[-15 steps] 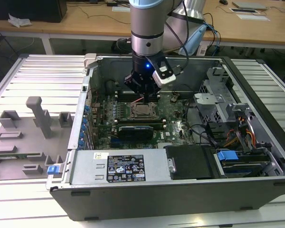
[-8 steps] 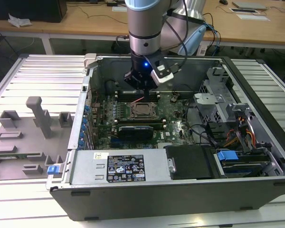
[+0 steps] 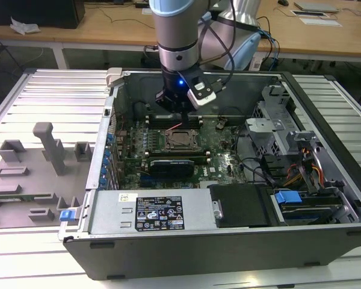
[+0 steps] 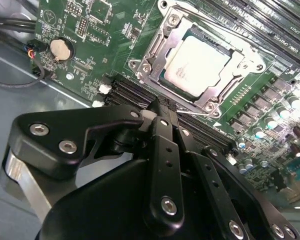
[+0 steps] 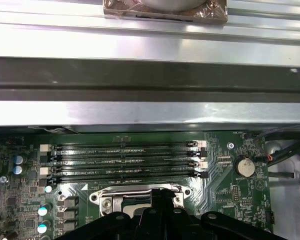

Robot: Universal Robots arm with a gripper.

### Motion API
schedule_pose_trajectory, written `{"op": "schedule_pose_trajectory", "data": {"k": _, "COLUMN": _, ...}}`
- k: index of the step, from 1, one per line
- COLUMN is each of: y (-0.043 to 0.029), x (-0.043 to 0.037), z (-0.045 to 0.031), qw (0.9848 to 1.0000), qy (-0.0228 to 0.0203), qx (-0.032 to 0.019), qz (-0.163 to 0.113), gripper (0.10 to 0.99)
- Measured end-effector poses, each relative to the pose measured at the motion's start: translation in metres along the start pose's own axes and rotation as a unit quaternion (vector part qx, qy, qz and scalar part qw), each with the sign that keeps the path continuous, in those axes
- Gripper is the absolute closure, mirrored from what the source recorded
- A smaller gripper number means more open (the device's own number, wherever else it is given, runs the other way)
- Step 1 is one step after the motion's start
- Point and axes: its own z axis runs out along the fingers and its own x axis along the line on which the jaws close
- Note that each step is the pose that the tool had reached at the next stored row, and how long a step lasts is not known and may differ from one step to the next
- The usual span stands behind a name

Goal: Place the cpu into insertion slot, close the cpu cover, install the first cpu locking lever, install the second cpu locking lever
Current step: 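Install the first cpu locking lever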

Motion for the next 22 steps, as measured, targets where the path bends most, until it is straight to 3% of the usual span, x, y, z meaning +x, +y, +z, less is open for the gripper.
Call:
{"op": "schedule_pose_trajectory", "data": {"k": 2, "y": -0.0001, "x": 0.0037, "z": 0.0006, "qw": 1.0, "qy": -0.0088, "qx": -0.0003, "qz": -0.001, "gripper": 0.98}}
{"op": "schedule_pose_trajectory", "data": {"k": 4, "y": -0.0002, "x": 0.0056, "z": 0.0019, "qw": 0.9999, "qy": -0.0131, "qx": -0.0005, "qz": -0.002, "gripper": 0.98}}
{"op": "schedule_pose_trajectory", "data": {"k": 12, "y": 0.0045, "x": 0.0072, "z": 0.0081, "qw": 0.9999, "qy": -0.0162, "qx": -0.0016, "qz": -0.002, "gripper": 0.98}}
{"op": "schedule_pose_trajectory", "data": {"k": 15, "y": 0.0085, "x": 0.0076, "z": 0.0098, "qw": 0.9998, "qy": -0.02, "qx": -0.002, "qz": -0.003, "gripper": 0.98}}
{"op": "schedule_pose_trajectory", "data": {"k": 18, "y": 0.0098, "x": 0.0089, "z": 0.0126, "qw": 0.9996, "qy": -0.0289, "qx": -0.0023, "qz": -0.004, "gripper": 0.98}}
{"op": "schedule_pose_trajectory", "data": {"k": 22, "y": 0.0099, "x": 0.0094, "z": 0.0132, "qw": 0.9996, "qy": -0.029, "qx": -0.0021, "qz": -0.004, "gripper": 0.98}}
